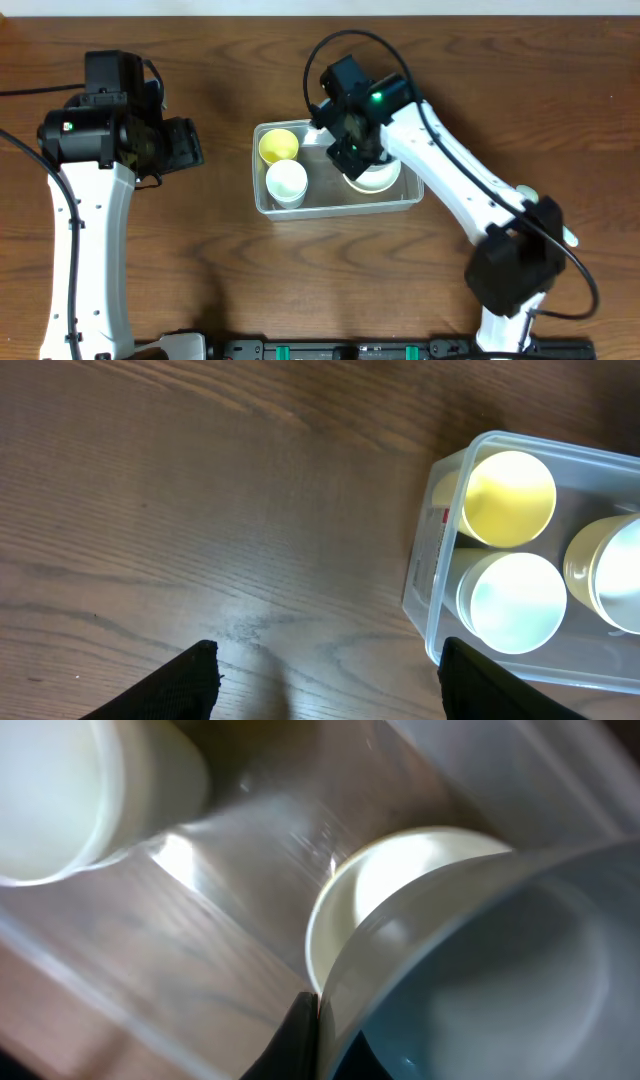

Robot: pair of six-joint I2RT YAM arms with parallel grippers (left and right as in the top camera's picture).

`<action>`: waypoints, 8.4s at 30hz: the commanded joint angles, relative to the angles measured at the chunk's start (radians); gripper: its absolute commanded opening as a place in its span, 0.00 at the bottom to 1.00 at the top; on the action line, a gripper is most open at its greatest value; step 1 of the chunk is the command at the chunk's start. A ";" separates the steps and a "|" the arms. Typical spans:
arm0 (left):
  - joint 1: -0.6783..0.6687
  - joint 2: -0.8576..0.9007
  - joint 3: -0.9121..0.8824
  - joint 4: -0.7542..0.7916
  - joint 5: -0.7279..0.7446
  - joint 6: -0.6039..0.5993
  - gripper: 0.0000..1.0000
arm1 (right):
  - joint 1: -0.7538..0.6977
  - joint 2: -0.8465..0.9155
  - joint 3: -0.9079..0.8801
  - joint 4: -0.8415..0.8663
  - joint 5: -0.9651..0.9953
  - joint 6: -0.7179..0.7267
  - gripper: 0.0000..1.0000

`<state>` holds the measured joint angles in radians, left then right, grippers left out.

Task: Pack container
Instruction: 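Carry the grey bowl over the container and lower it onto the stack, then move the right gripper right to the light-blue spoon, then grasp the light-blue spoon with the right gripper and lift it, then carry the spoon into the container and release it beside the bowls, then move the right gripper back over the white fork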

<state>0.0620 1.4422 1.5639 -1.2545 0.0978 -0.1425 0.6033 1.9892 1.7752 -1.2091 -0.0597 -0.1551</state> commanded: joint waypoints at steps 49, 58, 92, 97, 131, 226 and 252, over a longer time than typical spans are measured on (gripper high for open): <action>0.004 0.004 -0.008 -0.006 -0.004 -0.009 0.71 | -1.062 -0.890 -0.567 -0.161 -0.050 0.333 0.92; 0.005 0.004 -0.008 -0.009 -0.005 -0.004 0.71 | -1.061 -0.824 -0.672 0.116 0.019 0.264 0.99; 0.005 0.004 -0.008 -0.014 -0.005 -0.005 0.71 | -1.022 -0.123 -0.672 0.463 0.010 -0.572 0.88; 0.005 0.004 -0.008 -0.021 -0.005 -0.005 0.71 | -1.022 -0.098 -0.672 0.496 0.011 -0.579 0.86; 0.005 0.004 -0.008 -0.025 -0.005 -0.005 0.71 | -1.022 -0.089 -0.672 0.545 0.010 -0.579 0.29; 0.005 0.004 -0.008 -0.069 -0.005 -0.001 0.74 | -0.718 -0.462 -0.365 0.109 0.029 0.009 0.76; 0.005 0.004 -0.008 -0.074 -0.003 -0.013 0.74 | -0.687 -0.367 -0.794 0.452 0.028 -0.093 0.84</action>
<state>0.0628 1.4422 1.5620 -1.3212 0.0978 -0.1429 -0.0910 1.6184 1.0107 -0.8005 -0.0132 -0.2092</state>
